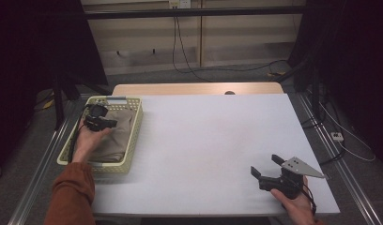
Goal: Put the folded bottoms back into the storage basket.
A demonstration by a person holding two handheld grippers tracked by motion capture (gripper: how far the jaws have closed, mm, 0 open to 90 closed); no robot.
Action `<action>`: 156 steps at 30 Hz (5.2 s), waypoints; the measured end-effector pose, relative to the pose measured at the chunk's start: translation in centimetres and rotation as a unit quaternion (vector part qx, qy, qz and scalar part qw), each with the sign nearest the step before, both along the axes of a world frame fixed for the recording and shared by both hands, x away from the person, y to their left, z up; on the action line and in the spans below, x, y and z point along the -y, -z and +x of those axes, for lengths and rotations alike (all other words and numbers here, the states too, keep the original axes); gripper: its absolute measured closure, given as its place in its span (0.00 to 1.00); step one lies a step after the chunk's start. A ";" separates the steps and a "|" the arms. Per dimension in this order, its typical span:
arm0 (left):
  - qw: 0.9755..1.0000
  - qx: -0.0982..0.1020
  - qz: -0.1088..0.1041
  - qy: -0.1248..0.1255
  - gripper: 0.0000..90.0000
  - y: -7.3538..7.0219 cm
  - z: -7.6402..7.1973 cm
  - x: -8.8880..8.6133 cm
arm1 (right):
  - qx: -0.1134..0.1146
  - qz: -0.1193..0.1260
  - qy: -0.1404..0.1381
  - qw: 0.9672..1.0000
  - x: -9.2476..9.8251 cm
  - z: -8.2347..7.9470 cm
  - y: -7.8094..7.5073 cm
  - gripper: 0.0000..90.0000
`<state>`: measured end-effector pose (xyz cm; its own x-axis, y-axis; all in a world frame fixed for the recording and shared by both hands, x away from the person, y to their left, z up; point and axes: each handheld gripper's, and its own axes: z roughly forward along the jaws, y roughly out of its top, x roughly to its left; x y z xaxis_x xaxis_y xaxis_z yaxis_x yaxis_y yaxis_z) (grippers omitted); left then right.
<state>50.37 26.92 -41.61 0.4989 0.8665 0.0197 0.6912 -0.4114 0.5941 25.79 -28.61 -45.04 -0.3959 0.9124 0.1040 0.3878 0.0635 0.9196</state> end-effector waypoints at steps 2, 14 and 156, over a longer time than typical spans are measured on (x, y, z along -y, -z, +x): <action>1.000 -0.008 -0.002 0.011 0.99 0.7 0.2 0.8 | -0.001 0.001 0.000 1.000 0.1 0.0 0.0 0.07; 0.994 -0.033 0.045 0.097 1.00 1.7 -0.8 1.8 | 0.000 0.001 0.001 1.000 0.1 -0.1 0.0 0.07; 0.975 0.180 -0.123 0.050 0.08 -3.4 -14.9 4.3 | 0.005 0.005 0.003 1.000 0.1 0.1 -0.1 0.07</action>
